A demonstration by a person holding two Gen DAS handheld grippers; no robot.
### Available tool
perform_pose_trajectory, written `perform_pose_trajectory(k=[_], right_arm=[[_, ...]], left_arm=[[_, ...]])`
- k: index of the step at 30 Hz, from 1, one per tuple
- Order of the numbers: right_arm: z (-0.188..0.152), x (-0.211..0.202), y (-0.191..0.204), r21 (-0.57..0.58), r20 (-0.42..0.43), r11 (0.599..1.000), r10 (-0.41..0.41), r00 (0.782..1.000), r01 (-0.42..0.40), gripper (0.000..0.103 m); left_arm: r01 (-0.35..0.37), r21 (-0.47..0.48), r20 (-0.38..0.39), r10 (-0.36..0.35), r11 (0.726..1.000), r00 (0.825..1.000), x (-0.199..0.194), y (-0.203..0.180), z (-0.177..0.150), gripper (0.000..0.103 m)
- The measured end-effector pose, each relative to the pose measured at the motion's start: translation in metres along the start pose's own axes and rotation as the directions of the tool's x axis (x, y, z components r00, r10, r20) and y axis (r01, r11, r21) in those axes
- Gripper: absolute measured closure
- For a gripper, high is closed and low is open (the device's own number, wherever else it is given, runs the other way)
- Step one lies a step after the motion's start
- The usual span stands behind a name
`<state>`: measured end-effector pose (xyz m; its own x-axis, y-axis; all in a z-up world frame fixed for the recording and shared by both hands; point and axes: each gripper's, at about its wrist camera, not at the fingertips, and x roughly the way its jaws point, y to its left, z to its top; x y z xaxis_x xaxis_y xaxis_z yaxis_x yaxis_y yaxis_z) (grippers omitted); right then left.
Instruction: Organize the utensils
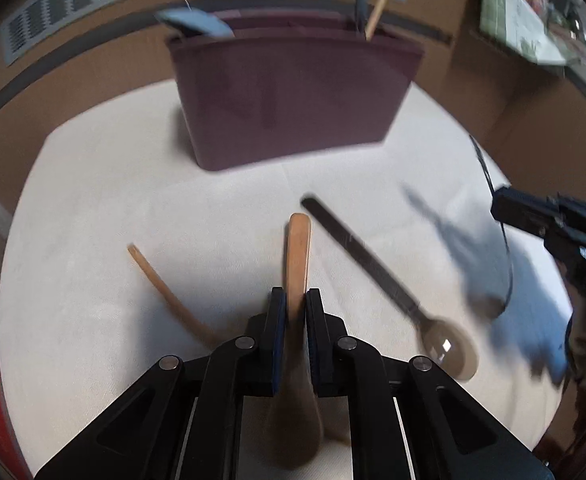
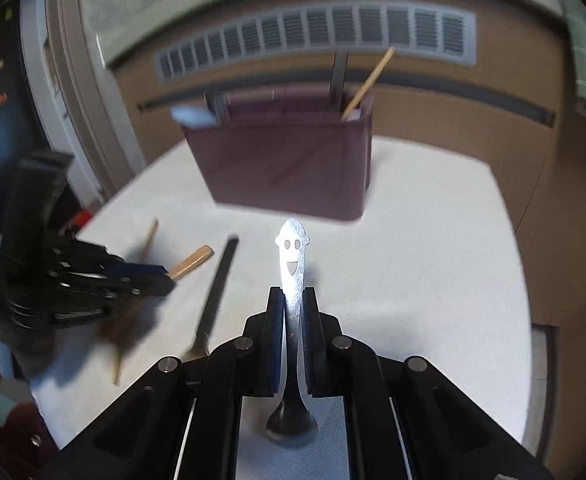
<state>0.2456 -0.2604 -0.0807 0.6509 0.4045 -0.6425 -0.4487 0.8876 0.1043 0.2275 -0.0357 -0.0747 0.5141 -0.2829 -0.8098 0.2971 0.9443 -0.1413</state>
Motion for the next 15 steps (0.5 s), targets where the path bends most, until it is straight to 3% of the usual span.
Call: perform_pose_trajectory(k=[5,7,9,15], right_arm=[[0.014,-0.022,-0.002,0.022,0.081,1.000,-0.011,0.997,0.009,0.095],[0.020,-0.031,-0.004,0.049,0.119,0.999,-0.007,0.993,0.001,0.102],[0.024,-0.038,-0.004,0.058,0.150,0.998,-0.003,0.989,-0.006,0.102],[0.031,-0.041,0.000,0.028,0.151,0.999,-0.032,0.988,0.028,0.102]], left_arm=[[0.067,-0.055,0.191,-0.055,0.996,0.980,-0.050,0.001,0.013,0.093],[0.078,-0.056,0.246,-0.062,0.995,0.967,-0.066,0.000,0.015,0.093],[0.083,-0.053,0.286,-0.064,0.995,0.956,-0.077,0.000,0.014,0.096],[0.083,-0.070,0.308,-0.058,0.994,0.950,-0.088,0.007,0.012,0.097]])
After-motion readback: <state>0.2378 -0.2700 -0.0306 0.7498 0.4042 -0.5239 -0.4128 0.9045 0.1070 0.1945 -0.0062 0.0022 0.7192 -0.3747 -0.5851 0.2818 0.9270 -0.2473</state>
